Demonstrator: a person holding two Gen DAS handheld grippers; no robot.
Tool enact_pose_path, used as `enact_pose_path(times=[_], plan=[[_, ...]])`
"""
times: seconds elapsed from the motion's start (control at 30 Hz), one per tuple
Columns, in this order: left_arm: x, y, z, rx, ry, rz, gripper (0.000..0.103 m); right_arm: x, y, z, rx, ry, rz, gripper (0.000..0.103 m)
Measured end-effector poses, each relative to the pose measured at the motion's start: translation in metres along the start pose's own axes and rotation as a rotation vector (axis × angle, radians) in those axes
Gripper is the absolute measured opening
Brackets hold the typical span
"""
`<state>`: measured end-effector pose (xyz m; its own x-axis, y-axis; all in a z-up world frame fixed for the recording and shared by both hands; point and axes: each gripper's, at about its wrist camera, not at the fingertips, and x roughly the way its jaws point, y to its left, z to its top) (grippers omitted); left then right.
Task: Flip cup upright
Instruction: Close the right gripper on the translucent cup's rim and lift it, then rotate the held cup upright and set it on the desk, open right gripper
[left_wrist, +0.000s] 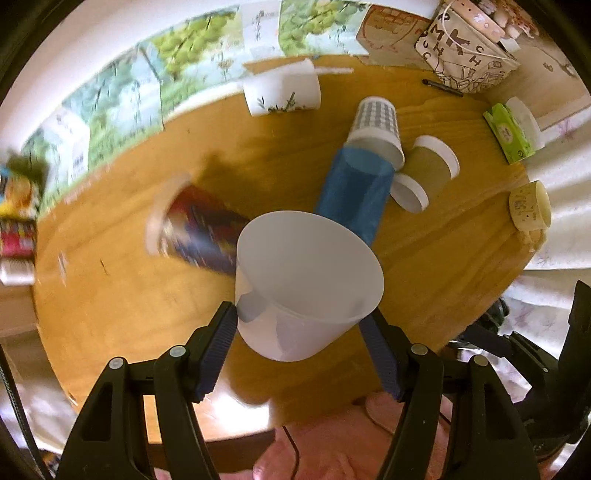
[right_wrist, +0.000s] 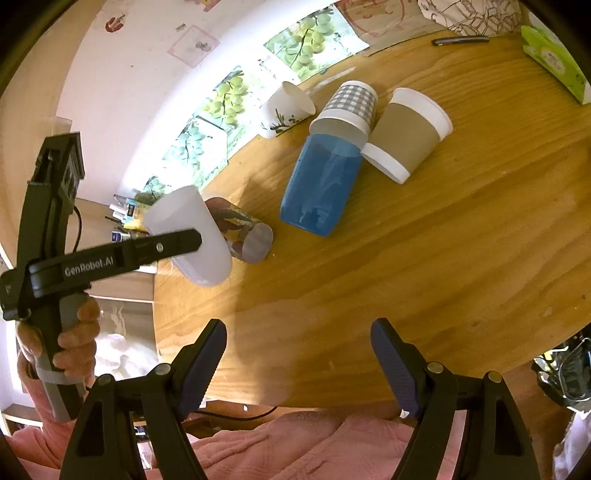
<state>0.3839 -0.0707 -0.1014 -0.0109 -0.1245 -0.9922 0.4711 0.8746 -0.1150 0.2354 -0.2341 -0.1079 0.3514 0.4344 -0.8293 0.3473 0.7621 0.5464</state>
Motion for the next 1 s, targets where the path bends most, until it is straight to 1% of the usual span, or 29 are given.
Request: enact_pose_path(times=[0.1, 0.47, 0.53, 0.7, 0.9, 1.0], plan=[[0.006, -0.003, -0.014, -0.041, 0.027, -0.028, 0.072, -0.004, -0.004, -0.004, -0.013, 0.02, -0.002, 0.082], [0.037, -0.012, -0.057, -0.187, 0.098, -0.076, 0.072, -0.011, -0.009, -0.026, -0.098, 0.112, -0.027, 0.082], [0.043, -0.012, -0.063, -0.215, 0.105, -0.095, 0.072, -0.011, -0.01, -0.029, -0.113, 0.129, -0.034, 0.082], [0.058, -0.012, -0.073, -0.269, 0.119, -0.13, 0.072, -0.006, -0.013, -0.036, -0.154, 0.17, -0.049, 0.082], [0.075, -0.007, -0.077, -0.325, 0.145, -0.176, 0.072, 0.001, -0.009, -0.045, -0.221, 0.209, -0.058, 0.082], [0.077, -0.006, -0.075, -0.336, 0.137, -0.191, 0.072, 0.006, -0.009, -0.046, -0.237, 0.233, -0.076, 0.082]])
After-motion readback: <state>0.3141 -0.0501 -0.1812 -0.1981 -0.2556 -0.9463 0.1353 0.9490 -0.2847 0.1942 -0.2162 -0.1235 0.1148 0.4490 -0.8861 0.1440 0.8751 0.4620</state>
